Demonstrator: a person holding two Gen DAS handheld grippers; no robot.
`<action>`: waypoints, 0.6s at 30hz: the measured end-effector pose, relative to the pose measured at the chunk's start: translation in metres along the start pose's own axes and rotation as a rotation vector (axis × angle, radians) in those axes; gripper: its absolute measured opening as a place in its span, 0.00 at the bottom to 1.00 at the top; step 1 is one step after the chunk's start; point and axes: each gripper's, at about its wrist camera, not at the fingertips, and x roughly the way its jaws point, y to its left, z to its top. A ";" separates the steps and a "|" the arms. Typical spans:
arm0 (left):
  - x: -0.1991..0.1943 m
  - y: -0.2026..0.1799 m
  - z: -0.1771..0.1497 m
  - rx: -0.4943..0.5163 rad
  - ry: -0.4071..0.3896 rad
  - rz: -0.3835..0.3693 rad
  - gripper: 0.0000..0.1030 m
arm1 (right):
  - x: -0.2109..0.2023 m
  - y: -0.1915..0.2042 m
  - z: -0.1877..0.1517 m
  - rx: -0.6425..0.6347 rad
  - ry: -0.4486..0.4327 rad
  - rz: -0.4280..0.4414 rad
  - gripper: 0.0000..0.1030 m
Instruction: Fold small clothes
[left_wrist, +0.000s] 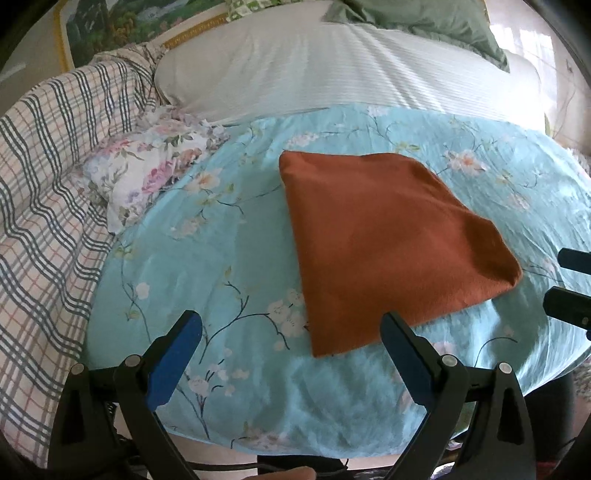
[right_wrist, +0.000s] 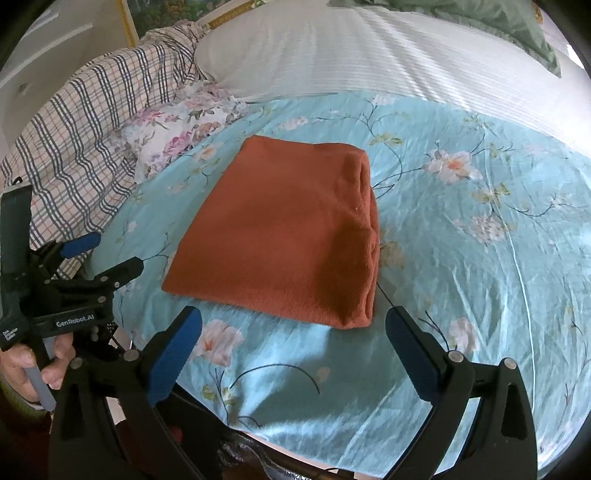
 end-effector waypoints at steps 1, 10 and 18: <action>0.002 -0.001 0.001 0.001 0.004 0.000 0.95 | 0.002 -0.001 0.002 0.004 0.003 0.004 0.97; 0.021 0.001 0.014 -0.006 0.056 0.017 0.95 | 0.017 0.000 0.015 0.009 0.031 0.012 0.97; 0.034 0.006 0.023 -0.014 0.077 0.021 0.95 | 0.028 -0.001 0.029 0.006 0.045 0.016 0.97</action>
